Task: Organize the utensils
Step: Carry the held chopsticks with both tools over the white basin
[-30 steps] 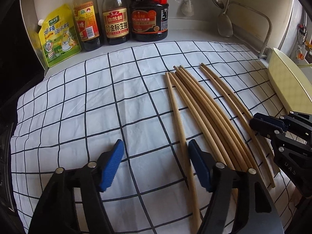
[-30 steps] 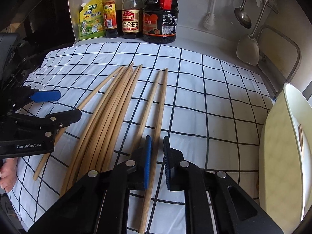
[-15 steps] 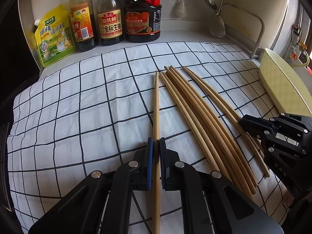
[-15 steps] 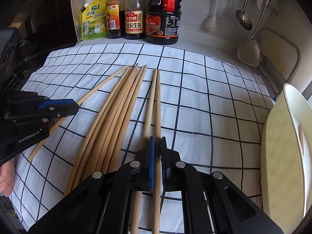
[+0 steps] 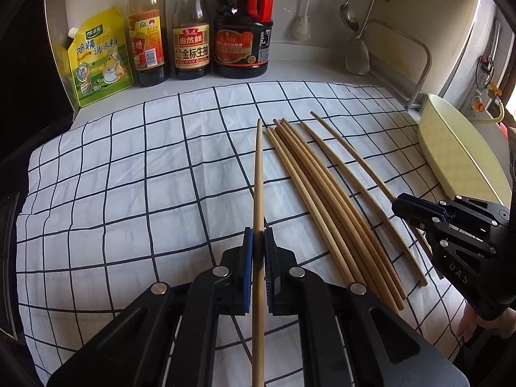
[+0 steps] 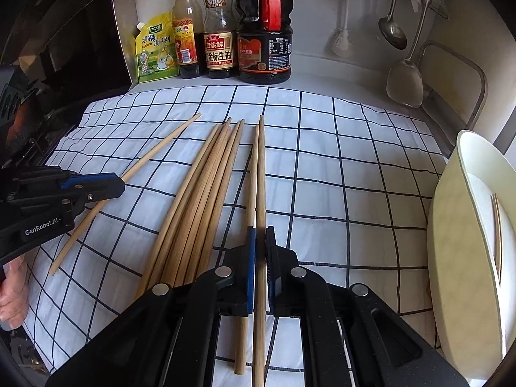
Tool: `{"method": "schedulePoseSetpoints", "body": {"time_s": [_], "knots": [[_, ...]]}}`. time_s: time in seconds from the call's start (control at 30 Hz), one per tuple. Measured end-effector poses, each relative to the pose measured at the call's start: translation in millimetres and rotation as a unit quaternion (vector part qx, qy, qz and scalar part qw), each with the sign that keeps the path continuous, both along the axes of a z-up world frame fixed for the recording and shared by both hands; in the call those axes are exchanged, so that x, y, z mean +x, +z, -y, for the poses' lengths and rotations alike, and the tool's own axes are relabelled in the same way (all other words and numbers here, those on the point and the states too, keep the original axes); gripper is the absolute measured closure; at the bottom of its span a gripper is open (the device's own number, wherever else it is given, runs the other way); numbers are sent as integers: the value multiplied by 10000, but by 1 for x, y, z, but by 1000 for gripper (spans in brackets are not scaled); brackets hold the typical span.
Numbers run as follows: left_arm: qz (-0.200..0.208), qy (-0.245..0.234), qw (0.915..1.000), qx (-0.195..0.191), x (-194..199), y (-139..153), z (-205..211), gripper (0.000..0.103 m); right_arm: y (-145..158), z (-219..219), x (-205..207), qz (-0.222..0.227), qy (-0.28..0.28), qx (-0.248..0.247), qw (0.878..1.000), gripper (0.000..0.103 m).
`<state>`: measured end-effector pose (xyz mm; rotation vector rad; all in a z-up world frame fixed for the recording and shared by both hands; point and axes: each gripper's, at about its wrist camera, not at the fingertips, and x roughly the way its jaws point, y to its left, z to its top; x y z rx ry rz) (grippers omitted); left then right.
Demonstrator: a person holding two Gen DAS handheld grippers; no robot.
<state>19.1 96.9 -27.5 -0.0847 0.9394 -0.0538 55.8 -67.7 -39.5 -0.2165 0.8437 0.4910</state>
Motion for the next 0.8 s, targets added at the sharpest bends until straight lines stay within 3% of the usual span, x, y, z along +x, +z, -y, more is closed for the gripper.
{"method": "schedulePoseSetpoints", "body": {"time_s": [0.4, 0.63, 0.8], "knots": [[238, -310, 9992, -113, -7, 38, 33, 96, 42, 30, -17, 282, -180, 537, 9980, 97], [498, -782, 9955, -206, 0, 70, 91, 96, 75, 75, -19, 519, -582, 912, 9928, 97], [570, -1091, 9918, -328, 19, 89, 138, 96, 91, 132, -12, 581, -1193, 1190, 9840, 97]]}}
